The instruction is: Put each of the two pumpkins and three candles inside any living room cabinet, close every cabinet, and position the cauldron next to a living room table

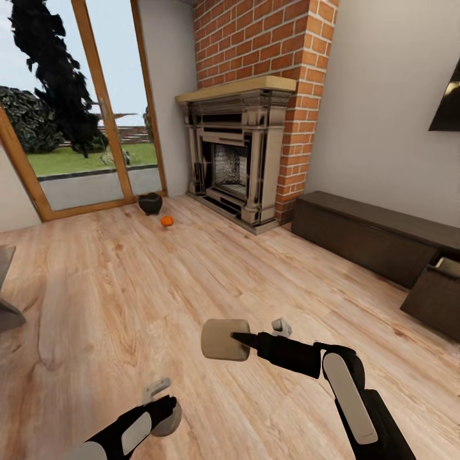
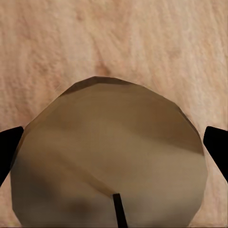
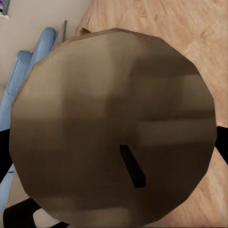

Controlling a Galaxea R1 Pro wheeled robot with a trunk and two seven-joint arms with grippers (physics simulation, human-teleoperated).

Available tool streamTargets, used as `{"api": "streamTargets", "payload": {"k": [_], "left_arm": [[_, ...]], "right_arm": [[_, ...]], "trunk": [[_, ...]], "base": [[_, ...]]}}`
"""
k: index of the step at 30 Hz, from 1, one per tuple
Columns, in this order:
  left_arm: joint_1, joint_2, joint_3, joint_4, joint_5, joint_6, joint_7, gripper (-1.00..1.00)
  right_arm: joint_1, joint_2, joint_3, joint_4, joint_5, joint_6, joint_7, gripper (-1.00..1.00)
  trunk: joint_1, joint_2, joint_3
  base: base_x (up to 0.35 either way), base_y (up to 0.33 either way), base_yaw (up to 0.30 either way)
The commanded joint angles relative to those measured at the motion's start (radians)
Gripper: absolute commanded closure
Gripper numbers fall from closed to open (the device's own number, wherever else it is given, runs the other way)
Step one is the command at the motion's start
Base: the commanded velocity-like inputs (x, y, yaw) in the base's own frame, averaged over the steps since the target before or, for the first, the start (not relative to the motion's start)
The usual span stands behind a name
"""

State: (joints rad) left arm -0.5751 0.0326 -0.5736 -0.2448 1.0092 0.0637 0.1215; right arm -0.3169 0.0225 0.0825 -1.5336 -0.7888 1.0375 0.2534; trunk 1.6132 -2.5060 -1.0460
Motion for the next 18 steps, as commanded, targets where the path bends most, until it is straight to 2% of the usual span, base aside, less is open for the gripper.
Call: {"api": "streamTargets", "payload": {"k": [1,11,18], "left_arm": [[0.0,0.001,-0.008,-0.004,0.006,0.004,0.009,1.0],[0.0,0.0,-0.012,-0.004,0.003,0.004,0.011,1.0],[0.0,0.0,-0.018,-0.004,-0.003,0.004,0.01,1.0]], "right_arm": [[-0.001,0.001,-0.001,0.0,0.005,0.004,0.009,1.0],[-0.001,0.001,-0.005,0.0,0.005,0.004,0.009,1.0],[-0.001,0.0,-0.006,-0.002,0.005,0.004,0.009,1.0]], "trunk": [[-0.001,0.0,-0.001],[-0.001,0.0,-0.001],[-0.001,0.0,-0.001]], "base": [[-0.325,0.0,0.0],[-0.318,-0.001,0.0],[-0.214,-0.125,0.0]]}}
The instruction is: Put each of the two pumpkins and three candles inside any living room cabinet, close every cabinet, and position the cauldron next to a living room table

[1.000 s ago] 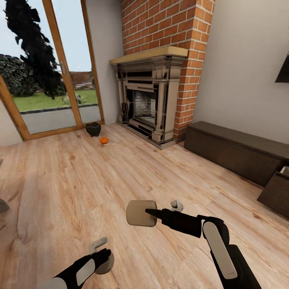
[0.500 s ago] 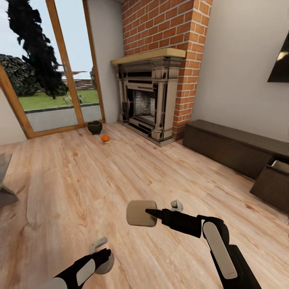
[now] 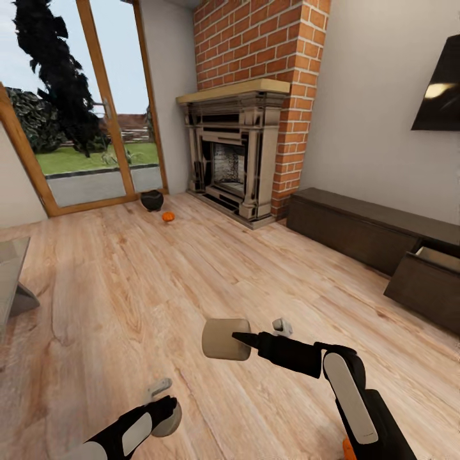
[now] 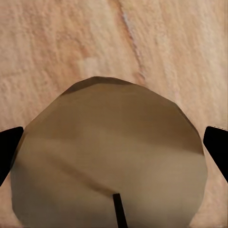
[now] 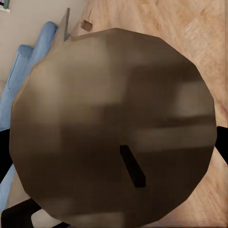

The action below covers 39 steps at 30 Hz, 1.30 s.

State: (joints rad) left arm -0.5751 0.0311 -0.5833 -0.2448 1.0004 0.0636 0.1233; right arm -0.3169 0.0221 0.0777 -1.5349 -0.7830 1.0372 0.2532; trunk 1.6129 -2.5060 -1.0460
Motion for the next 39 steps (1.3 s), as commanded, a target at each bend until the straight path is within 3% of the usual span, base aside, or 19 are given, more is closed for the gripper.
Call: {"api": "streamTargets", "payload": {"k": [1,21,32,39], "left_arm": [[0.0,0.001,-0.008,-0.004,0.006,0.004,0.009,1.0],[0.0,0.001,-0.011,-0.005,0.004,0.004,0.007,1.0],[0.0,0.001,-0.01,-0.005,0.005,0.004,-0.002,1.0],[0.0,0.001,-0.008,-0.005,0.013,0.004,-0.002,1.0]], "right_arm": [[-0.001,0.001,-0.001,-0.001,-0.001,0.004,0.009,1.0],[-0.001,0.0,0.001,-0.001,-0.005,0.004,0.009,1.0],[-0.001,-0.001,0.002,-0.001,-0.008,0.004,0.009,1.0],[-0.001,-0.001,0.001,-0.001,-0.009,0.004,0.01,1.0]], "trunk": [[0.0,0.0,-0.001],[0.0,0.0,-0.001],[0.0,0.0,0.003],[-0.004,0.001,0.033]], "base": [[-0.083,-0.045,0.0],[-0.156,-0.125,-0.004],[-0.013,-0.008,-0.209],[0.0,0.0,-0.199]]}}
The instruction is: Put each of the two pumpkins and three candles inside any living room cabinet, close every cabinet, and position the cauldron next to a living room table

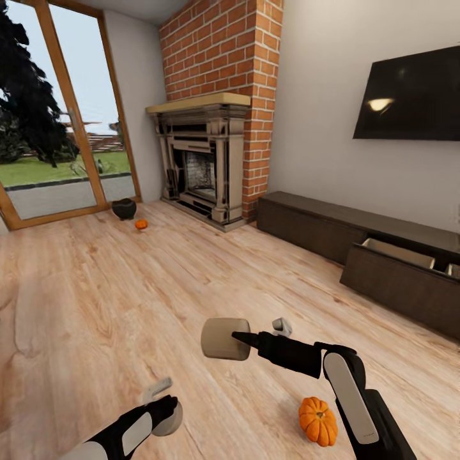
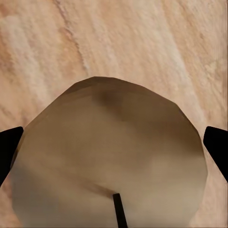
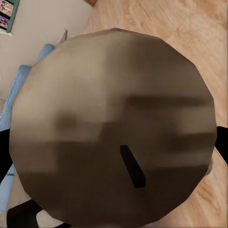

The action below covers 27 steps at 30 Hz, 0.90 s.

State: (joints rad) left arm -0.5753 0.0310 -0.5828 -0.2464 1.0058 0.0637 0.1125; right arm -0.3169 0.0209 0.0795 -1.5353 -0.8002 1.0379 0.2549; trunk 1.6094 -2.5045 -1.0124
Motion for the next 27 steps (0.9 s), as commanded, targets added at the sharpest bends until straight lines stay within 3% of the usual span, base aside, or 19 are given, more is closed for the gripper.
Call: {"api": "streamTargets", "payload": {"k": [1,15,22,27], "left_arm": [[0.0,0.001,-0.008,-0.004,0.008,0.004,0.01,1.0],[0.0,0.001,-0.005,-0.004,0.01,0.004,0.016,1.0],[0.0,0.001,-0.003,-0.004,0.009,0.004,0.014,1.0],[0.0,0.001,-0.002,-0.004,0.01,0.004,0.017,1.0]], "right_arm": [[-0.001,0.001,-0.002,-0.001,0.009,0.004,0.009,1.0],[-0.001,0.001,-0.003,-0.002,0.008,0.004,0.009,1.0],[-0.001,0.001,0.0,-0.001,0.006,0.003,0.01,1.0],[-0.001,0.001,0.001,-0.001,0.006,0.004,0.01,1.0]], "trunk": [[-0.001,0.0,0.003],[-0.007,0.003,0.057],[-0.007,0.003,0.057],[-0.007,0.003,0.057]], "base": [[0.0,0.0,-0.053],[0.0,0.0,-0.011],[-0.003,0.0,-0.206],[-0.212,-0.046,-0.247]]}}
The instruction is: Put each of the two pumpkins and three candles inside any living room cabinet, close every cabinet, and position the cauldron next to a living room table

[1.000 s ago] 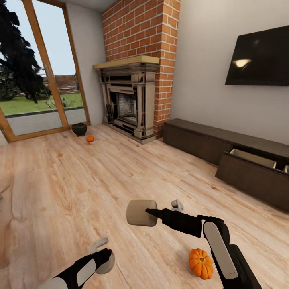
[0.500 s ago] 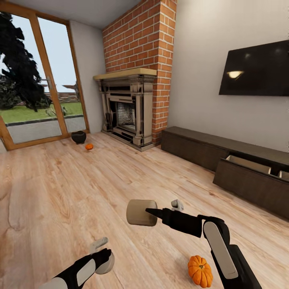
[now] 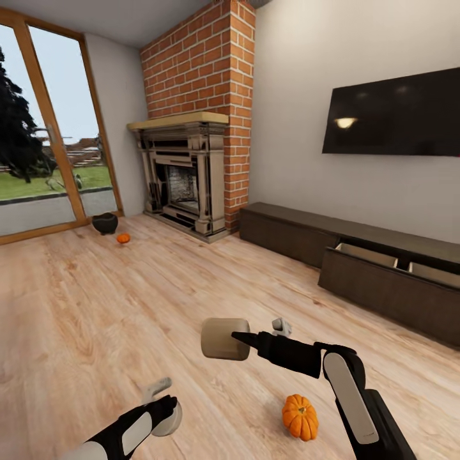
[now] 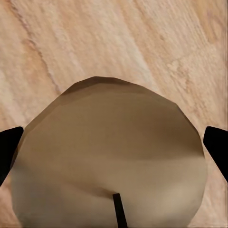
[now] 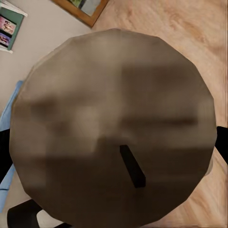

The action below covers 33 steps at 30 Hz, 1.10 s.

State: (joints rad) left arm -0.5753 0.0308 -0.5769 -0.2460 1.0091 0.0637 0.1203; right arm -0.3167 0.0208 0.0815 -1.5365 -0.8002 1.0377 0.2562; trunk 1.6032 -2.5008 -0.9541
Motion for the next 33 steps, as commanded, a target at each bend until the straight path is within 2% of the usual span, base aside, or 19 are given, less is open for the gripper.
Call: {"api": "streamTargets", "payload": {"k": [1,14,21,33], "left_arm": [[0.0,0.001,-0.008,-0.004,0.006,0.004,0.01,1.0],[0.0,0.001,-0.01,-0.004,0.004,0.004,0.012,1.0],[0.0,0.001,-0.011,-0.004,0.002,0.004,0.012,1.0],[0.0,0.001,-0.011,-0.004,0.002,0.004,0.012,1.0]], "right_arm": [[-0.001,0.001,-0.001,0.0,0.006,0.004,0.009,1.0],[-0.001,0.001,-0.001,0.001,0.006,0.004,0.009,1.0],[-0.001,0.001,-0.002,0.001,0.006,0.003,0.009,1.0],[-0.001,0.001,-0.002,0.001,0.005,0.003,0.011,1.0]], "trunk": [[-0.001,0.0,-0.001],[-0.001,0.0,0.0],[-0.001,0.0,0.006],[-0.001,0.0,0.017]], "base": [[-0.244,-0.074,-0.229],[-0.186,-0.124,-0.049],[-0.104,-0.149,-0.187],[-0.007,-0.008,-0.207]]}}
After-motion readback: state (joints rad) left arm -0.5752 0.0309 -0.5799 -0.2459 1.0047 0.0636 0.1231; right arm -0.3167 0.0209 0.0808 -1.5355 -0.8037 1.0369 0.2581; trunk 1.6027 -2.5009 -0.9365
